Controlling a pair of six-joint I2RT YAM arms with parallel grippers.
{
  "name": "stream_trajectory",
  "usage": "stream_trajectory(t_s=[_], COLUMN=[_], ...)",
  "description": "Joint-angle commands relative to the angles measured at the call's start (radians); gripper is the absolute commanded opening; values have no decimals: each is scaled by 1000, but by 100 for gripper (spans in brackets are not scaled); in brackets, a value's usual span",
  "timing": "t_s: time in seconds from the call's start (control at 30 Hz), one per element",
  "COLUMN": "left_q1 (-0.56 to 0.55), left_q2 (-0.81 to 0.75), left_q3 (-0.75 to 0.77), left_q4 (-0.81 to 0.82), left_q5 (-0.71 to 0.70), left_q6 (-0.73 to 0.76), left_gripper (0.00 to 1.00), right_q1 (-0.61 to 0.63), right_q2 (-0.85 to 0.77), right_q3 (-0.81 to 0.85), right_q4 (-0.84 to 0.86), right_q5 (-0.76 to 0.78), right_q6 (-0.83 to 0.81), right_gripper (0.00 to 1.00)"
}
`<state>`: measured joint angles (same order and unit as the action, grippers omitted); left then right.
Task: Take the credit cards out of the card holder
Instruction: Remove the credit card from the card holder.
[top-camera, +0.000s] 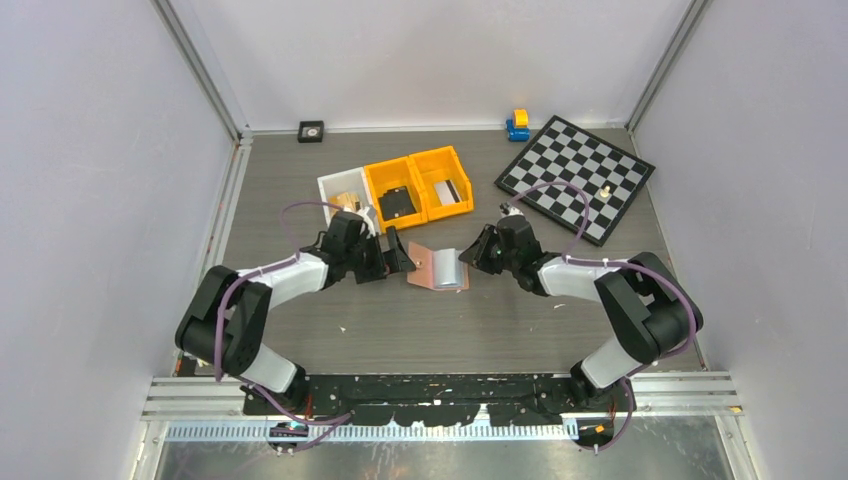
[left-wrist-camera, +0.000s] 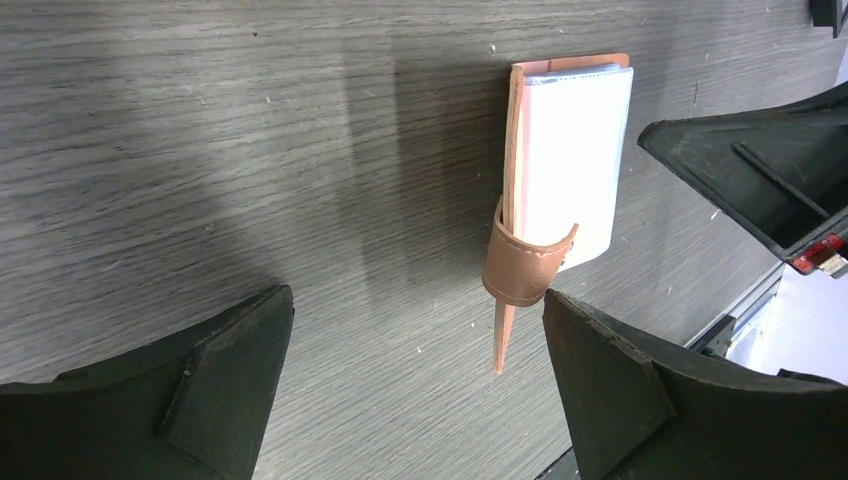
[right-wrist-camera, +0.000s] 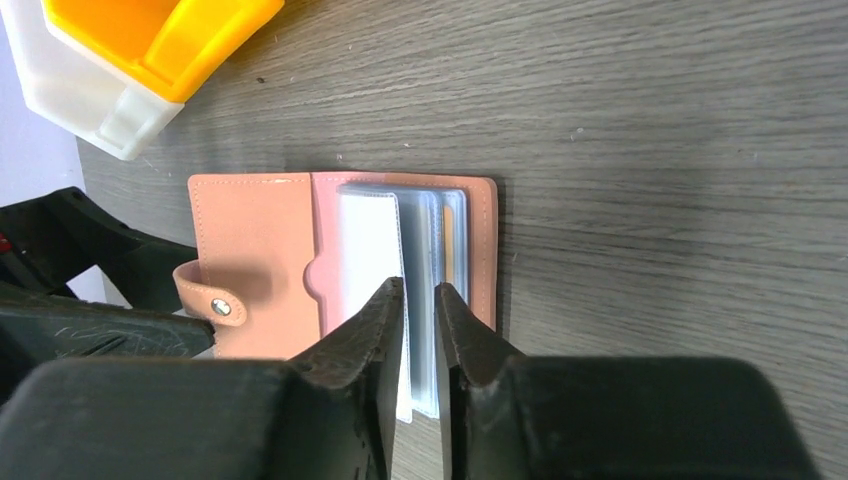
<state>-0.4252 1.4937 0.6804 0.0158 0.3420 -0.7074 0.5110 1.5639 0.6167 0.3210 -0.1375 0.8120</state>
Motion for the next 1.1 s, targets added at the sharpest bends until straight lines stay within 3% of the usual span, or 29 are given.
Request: stream_trajectory(t_s=[0.0, 0.07, 0.23, 0.3, 0.43, 0.77, 0.83, 1.07], left_q1=[3, 2, -15, -26, -51, -87, -90, -91], left_q2=[40, 75, 128, 140, 189, 281, 296, 291], left_q3=[41, 49, 71, 80, 113, 163, 168, 158], left_q4=[45, 61, 97, 99, 116, 124, 137, 171], left_q5=[44, 74, 123, 119, 119, 126, 135, 147], left_q6=[-10, -18, -31, -28, -27, -28, -32, -40], left_gripper=[96, 94, 90, 89, 84, 59, 56, 22], right_q1=[3, 2, 3, 3, 3, 3, 3, 2], right_q2=[-76, -85, -47, -19, 12, 67, 69, 41], right_q3=[-3, -2, 26, 37, 49, 38, 30, -11], right_q4=[8, -20, -73, -78, -85, 7, 43, 178], right_q5=[18, 42, 48, 34, 15, -88, -124, -194], right_q6=[-14, -22, -25, -17, -3, 49, 59, 90], right_gripper=[26, 29, 50, 54, 53, 56, 53, 48])
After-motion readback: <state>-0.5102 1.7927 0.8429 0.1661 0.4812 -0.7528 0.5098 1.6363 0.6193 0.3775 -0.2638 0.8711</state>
